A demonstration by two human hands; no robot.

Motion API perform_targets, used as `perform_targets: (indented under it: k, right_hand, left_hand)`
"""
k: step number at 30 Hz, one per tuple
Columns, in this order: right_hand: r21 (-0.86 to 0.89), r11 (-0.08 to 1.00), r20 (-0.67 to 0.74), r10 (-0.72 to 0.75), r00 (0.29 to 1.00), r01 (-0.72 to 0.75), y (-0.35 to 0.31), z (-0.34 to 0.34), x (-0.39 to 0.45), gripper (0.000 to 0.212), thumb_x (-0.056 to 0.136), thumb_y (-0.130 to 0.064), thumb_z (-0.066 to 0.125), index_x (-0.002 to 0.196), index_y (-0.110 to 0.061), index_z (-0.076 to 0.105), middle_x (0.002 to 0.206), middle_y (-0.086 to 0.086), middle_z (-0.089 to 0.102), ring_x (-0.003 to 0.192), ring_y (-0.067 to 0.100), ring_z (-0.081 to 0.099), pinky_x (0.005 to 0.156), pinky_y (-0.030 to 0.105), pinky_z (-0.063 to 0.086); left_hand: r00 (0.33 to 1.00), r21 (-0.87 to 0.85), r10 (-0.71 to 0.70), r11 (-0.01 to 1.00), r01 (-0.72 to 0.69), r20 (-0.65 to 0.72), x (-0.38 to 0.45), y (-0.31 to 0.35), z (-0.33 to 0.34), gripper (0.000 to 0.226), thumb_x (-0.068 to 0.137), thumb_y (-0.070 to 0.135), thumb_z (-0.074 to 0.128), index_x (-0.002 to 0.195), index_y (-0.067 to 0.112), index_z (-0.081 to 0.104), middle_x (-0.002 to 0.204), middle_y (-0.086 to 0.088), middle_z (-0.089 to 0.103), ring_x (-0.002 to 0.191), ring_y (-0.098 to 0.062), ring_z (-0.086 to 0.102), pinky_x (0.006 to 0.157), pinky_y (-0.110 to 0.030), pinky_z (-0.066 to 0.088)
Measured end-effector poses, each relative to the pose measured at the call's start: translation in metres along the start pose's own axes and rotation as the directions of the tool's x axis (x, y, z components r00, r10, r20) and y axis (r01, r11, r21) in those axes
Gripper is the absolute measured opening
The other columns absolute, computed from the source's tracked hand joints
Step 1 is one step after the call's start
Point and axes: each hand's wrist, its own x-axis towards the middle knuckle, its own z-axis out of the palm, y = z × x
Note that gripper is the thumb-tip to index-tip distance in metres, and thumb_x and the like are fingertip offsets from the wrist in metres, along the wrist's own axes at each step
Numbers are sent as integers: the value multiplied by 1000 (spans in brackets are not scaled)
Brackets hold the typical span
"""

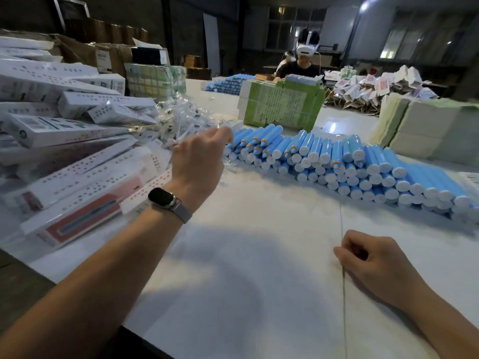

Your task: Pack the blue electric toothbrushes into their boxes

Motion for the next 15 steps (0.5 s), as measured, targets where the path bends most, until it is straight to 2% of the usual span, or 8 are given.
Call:
perform_targets:
  k: [2, 5, 8, 10, 12, 15]
  right_hand:
    - [0, 1000, -6, 17, 1000, -17, -3, 0, 0, 31, 85, -17, 71, 60, -18, 53, 52, 0, 53, 50, 20, 48, 54, 40, 45]
    - [-9, 998, 1, 56, 998, -56, -6, -1, 0, 31, 86, -20, 69, 61, -19, 53, 54, 1, 57, 52, 20, 50, 56, 39, 45]
    - [-26, 996, 20, 89, 996, -89, -5, -2, 0, 28, 89, -23, 66, 64, -18, 53, 57, 2, 59, 57, 23, 54, 60, 41, 47]
    - [-42, 994, 19, 101, 995, -100, -4, -2, 0, 28, 90, -24, 65, 65, -18, 53, 58, 0, 59, 58, 23, 54, 61, 43, 49]
    - [-55, 993, 12, 109, 994, -108, -4, -1, 0, 29, 90, -24, 64, 65, -18, 53, 58, -2, 59, 59, 23, 55, 61, 44, 51]
    - [-73, 991, 1, 114, 993, -114, -5, 1, 0, 30, 90, -25, 64, 63, -20, 52, 57, -2, 57, 57, 21, 53, 61, 43, 51]
  left_hand:
    - [994, -120, 107, 987, -109, -24, 4, 22, 5, 35, 81, -13, 57, 105, 9, 69, 97, -10, 73, 70, -39, 67, 57, -46, 54]
    - [982, -258, 182, 947, -191, -58, 1, 48, 18, 32, 79, -13, 64, 104, 6, 72, 106, -7, 75, 72, -37, 70, 57, -47, 56]
    - [946, -336, 277, 887, -319, -167, -4, 62, 27, 26, 83, -11, 56, 99, 0, 73, 114, -9, 74, 85, -32, 74, 58, -44, 59]
    - [921, -372, 290, 850, -372, -258, -2, 69, 26, 24, 88, -8, 52, 99, 0, 72, 115, -9, 74, 85, -32, 74, 59, -43, 59]
    - [918, -398, 266, 839, -371, -296, 3, 78, 23, 25, 93, -6, 53, 108, 9, 66, 114, -6, 74, 81, -34, 73, 59, -43, 57]
    - [950, -384, 236, 873, -300, -205, 8, 94, 24, 25, 99, 8, 53, 113, 27, 46, 100, -5, 74, 72, -38, 67, 55, -43, 51]
